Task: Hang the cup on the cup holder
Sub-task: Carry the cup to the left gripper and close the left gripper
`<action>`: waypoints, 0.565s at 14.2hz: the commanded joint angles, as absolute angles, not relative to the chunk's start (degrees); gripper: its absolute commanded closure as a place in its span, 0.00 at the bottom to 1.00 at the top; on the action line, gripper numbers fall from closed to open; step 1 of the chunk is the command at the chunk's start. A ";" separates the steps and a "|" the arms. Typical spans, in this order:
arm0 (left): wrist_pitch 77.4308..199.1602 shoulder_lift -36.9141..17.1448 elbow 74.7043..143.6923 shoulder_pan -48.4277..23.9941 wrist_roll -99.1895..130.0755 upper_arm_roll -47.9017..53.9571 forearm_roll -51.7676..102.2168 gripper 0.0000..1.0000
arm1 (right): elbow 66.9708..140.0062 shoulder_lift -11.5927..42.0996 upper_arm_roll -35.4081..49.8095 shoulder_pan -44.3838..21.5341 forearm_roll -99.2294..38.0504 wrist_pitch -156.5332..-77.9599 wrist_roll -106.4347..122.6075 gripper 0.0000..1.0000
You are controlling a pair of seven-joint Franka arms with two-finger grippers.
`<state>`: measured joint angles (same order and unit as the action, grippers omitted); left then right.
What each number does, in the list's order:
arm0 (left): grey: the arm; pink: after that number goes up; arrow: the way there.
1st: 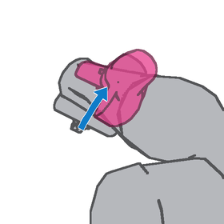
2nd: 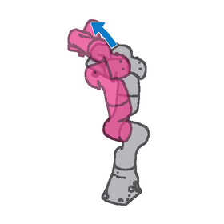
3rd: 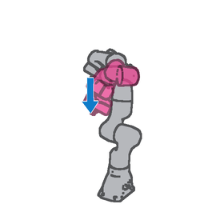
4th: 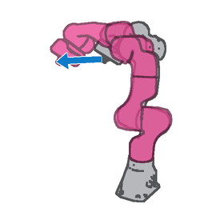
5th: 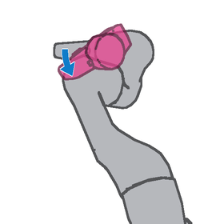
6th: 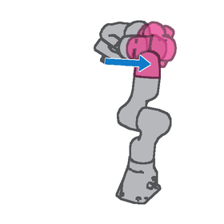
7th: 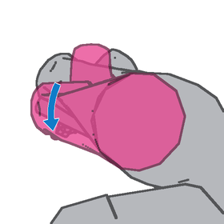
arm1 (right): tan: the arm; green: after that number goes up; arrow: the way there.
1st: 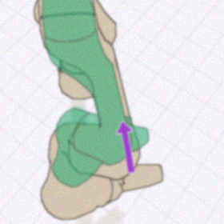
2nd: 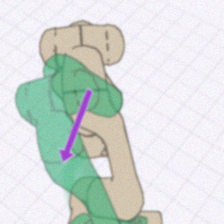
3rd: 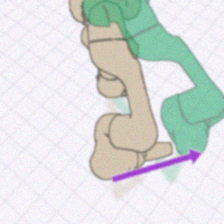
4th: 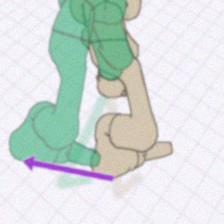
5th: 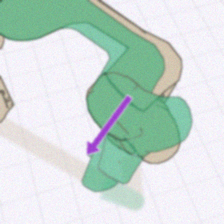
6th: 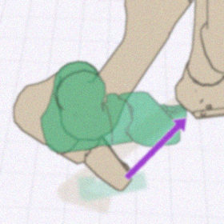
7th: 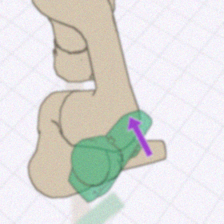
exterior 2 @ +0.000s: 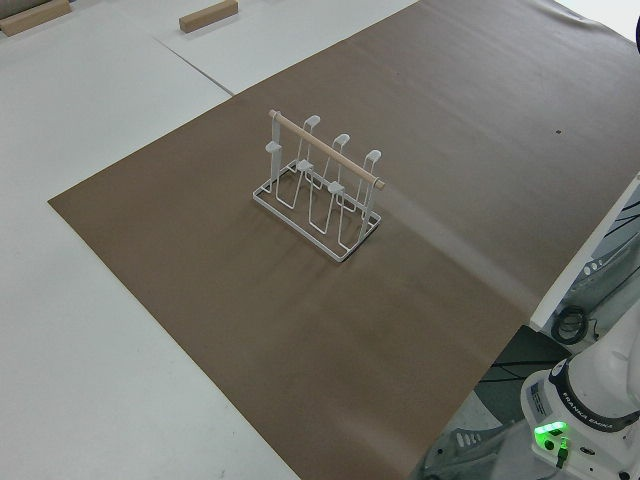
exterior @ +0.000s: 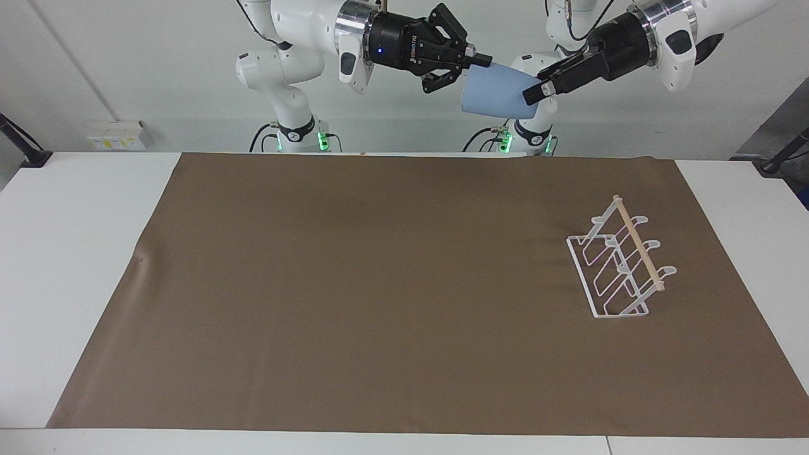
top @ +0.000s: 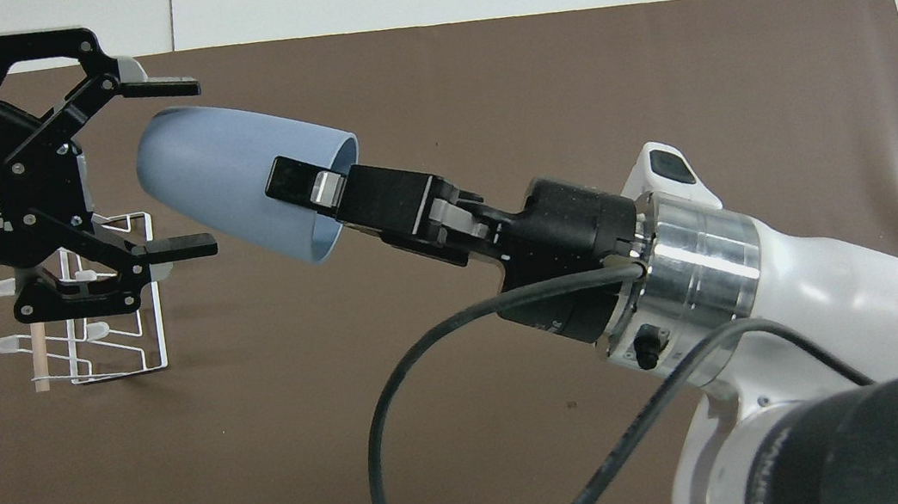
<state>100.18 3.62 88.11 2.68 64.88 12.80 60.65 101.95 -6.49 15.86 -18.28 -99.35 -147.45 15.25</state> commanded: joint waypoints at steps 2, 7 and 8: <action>98.44 3.43 86.84 3.16 64.25 13.36 61.44 0.56 | 100.63 -5.71 15.73 -18.54 -97.56 -148.45 13.18 1.00; 98.44 3.78 86.84 3.25 61.44 13.36 60.03 0.88 | 100.63 -5.71 15.73 -18.54 -96.86 -148.36 13.18 1.00; 98.44 3.69 86.84 3.08 61.35 13.36 59.51 0.98 | 100.63 -5.71 15.73 -18.54 -96.86 -148.36 13.18 1.00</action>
<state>100.04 3.60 87.68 2.76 62.38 12.95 60.48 101.88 -6.45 15.82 -18.36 -98.58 -147.45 15.04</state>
